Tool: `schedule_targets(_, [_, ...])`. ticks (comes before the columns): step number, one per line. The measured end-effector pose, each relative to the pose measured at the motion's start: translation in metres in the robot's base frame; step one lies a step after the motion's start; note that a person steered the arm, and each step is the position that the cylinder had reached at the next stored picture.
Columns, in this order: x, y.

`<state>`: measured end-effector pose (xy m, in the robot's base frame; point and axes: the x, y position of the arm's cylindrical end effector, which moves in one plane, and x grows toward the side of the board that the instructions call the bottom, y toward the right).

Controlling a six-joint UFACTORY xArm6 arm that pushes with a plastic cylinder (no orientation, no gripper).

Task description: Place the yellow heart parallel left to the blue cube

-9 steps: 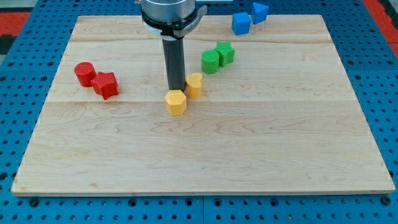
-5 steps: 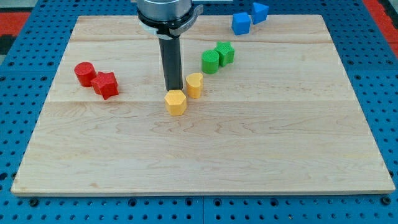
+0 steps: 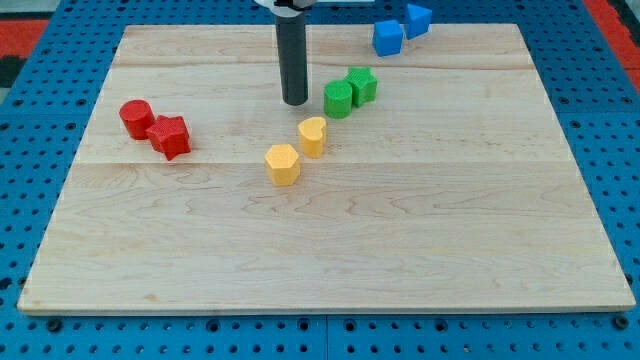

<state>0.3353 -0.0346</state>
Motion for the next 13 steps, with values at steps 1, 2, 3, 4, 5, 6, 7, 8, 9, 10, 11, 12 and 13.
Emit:
schedule_targets(1, [0.017, 0.021])
schedule_targets(2, [0.062, 0.072])
schedule_targets(3, [0.090, 0.046])
schedule_targets(4, [0.053, -0.013])
schedule_targets(5, [0.009, -0.075])
schedule_targets(6, [-0.023, -0.087])
schedule_targets(7, [-0.047, -0.087])
schedule_targets(8, [-0.059, -0.089])
schedule_targets(9, [-0.060, -0.089])
schedule_targets(10, [-0.060, -0.089])
schedule_targets(11, [-0.048, -0.089])
schedule_targets(12, [-0.045, -0.099])
schedule_targets(13, [-0.028, -0.110])
